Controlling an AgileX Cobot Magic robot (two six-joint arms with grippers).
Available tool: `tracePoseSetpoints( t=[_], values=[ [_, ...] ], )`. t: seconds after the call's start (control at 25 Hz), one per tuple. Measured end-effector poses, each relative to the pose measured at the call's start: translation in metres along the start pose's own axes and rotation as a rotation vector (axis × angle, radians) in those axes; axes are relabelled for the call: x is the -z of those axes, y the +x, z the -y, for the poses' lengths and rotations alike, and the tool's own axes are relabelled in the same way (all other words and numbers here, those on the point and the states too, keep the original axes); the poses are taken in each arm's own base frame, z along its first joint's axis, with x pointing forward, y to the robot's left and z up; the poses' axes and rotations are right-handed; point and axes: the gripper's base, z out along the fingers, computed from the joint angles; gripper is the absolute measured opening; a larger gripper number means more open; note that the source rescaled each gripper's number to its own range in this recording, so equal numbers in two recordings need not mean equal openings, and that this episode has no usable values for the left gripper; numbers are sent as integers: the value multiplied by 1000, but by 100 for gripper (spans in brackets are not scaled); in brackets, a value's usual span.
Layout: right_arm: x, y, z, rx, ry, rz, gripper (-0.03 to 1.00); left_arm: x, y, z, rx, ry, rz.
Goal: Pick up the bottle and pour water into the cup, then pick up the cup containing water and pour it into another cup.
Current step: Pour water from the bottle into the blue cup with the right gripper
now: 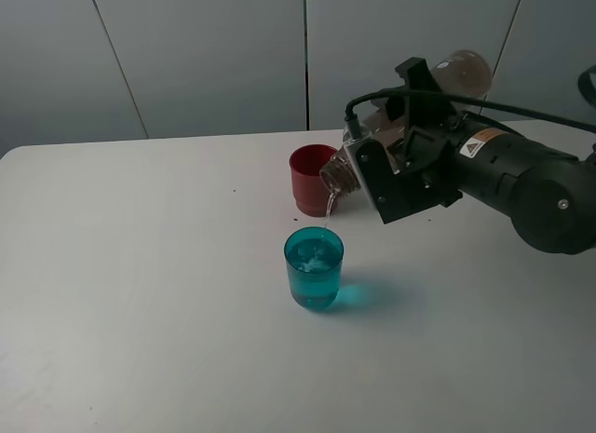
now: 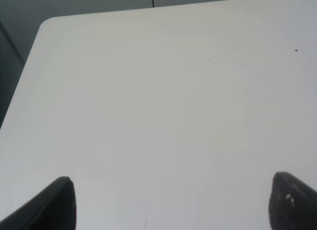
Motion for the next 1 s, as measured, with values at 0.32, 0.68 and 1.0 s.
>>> tracePoseSetpoints(
  t=[0.32,0.68,1.0],
  values=[
    [0,0,0,1,0,1,1,0,0,0,0,0,0],
    [0,-1,-1,1,-14,9,1,0,0,0,0,0,0],
    [0,-2,-4,1,-38,23,1,0,0,0,0,0,0]
  ],
)
